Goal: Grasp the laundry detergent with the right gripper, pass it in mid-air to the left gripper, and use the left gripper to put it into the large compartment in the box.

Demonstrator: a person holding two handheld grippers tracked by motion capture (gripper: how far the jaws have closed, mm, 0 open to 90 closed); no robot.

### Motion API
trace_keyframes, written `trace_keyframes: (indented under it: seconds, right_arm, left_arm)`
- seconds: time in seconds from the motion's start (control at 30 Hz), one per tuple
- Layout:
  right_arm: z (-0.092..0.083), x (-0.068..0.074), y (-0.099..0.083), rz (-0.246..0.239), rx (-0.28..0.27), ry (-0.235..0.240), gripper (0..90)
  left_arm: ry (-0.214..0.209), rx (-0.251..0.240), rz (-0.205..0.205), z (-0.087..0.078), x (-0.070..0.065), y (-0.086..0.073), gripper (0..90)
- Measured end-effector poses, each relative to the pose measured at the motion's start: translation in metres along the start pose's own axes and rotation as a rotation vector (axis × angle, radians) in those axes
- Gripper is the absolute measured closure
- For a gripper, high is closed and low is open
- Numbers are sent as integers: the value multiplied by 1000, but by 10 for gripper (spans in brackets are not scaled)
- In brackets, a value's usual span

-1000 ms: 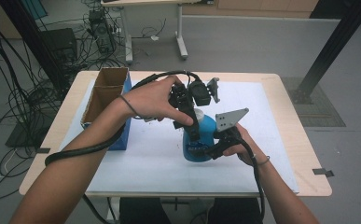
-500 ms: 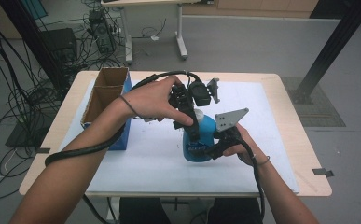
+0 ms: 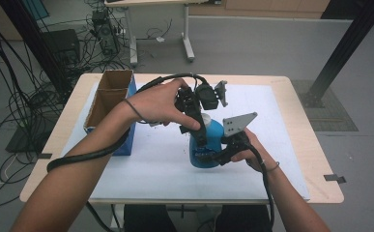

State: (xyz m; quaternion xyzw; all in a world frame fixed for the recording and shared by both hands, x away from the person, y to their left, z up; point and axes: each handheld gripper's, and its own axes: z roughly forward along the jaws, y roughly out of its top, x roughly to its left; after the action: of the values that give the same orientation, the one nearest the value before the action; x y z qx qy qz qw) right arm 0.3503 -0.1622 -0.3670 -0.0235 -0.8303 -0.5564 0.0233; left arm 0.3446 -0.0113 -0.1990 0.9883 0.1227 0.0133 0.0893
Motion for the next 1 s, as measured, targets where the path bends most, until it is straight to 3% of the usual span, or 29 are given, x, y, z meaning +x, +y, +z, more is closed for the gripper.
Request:
trace_keyframes:
  seconds: [1.0]
  right_arm:
    - [1, 1, 0, -4, 6, 2, 415]
  left_arm:
    - [2, 18, 10, 0, 1, 0, 81]
